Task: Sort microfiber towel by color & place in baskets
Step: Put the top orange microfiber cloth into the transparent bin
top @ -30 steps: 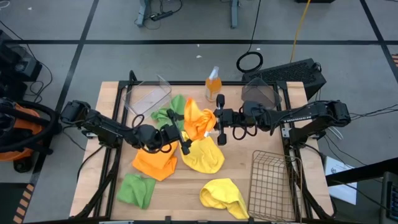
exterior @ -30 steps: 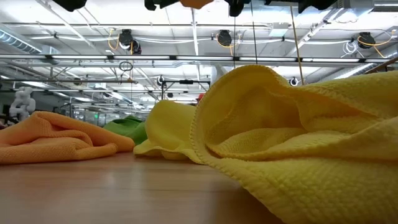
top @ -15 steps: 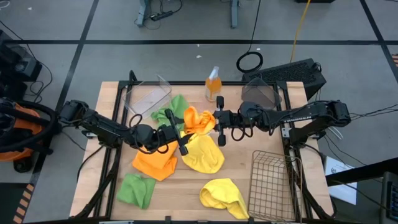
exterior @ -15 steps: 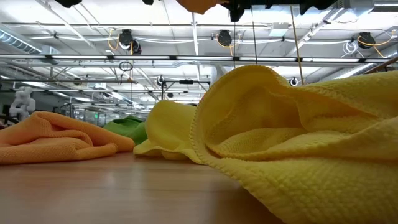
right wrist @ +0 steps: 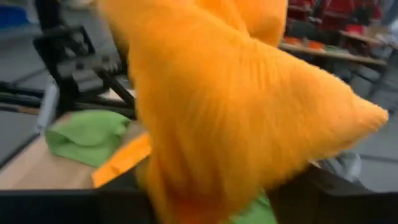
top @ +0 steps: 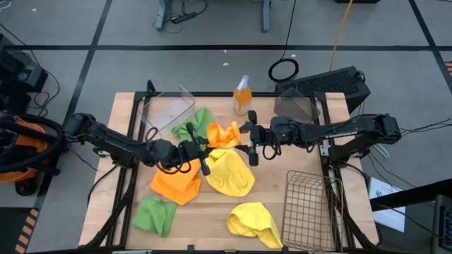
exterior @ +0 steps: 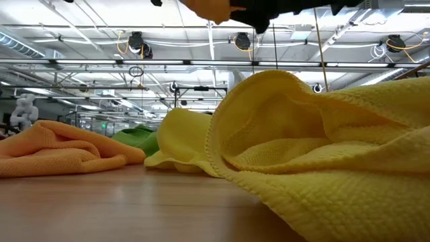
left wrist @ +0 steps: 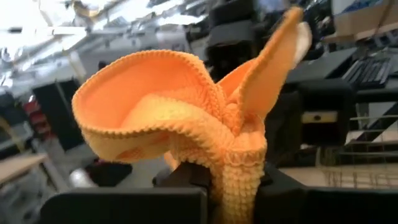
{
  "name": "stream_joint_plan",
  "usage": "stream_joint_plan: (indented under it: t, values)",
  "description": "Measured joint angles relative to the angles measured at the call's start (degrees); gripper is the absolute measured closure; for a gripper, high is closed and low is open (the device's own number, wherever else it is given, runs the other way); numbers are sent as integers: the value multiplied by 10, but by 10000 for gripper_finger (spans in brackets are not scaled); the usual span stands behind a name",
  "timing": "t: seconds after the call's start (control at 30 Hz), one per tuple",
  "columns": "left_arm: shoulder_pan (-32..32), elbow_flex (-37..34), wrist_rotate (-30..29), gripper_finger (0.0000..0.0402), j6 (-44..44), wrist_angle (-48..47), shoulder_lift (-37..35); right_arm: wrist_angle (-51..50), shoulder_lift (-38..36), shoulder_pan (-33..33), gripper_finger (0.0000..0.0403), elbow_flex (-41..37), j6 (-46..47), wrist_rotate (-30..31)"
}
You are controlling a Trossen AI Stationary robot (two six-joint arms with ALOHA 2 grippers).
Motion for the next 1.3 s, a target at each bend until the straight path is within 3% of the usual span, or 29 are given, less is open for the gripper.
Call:
stream_joint_plan:
  t: [0.17, 0.3, 0.53, 0.73, 0.9, 1.03, 1.3]
  values:
    - [24, 0, -4, 375, -51, -130, -63, -92, -46, 0, 118, 0, 4, 73]
    - [51, 0, -16, 375, -78, -238, -118, -155, -83, 0, 99, 0, 7, 94]
    - [108, 0, -52, 375, -121, -391, -214, -251, -108, 0, 101, 0, 48, 92]
    - [166, 0, -150, 375, -166, -543, -274, -292, -99, 3, 115, 0, 78, 90]
    - [236, 0, -152, 375, -233, -648, -292, -285, -92, 15, 127, 0, 70, 90]
    - [289, -18, -141, 375, -243, -663, -286, -269, -88, 20, 136, 0, 62, 91]
    - [412, -88, -32, 367, -239, -601, -283, -275, -82, 23, 151, 0, 60, 91]
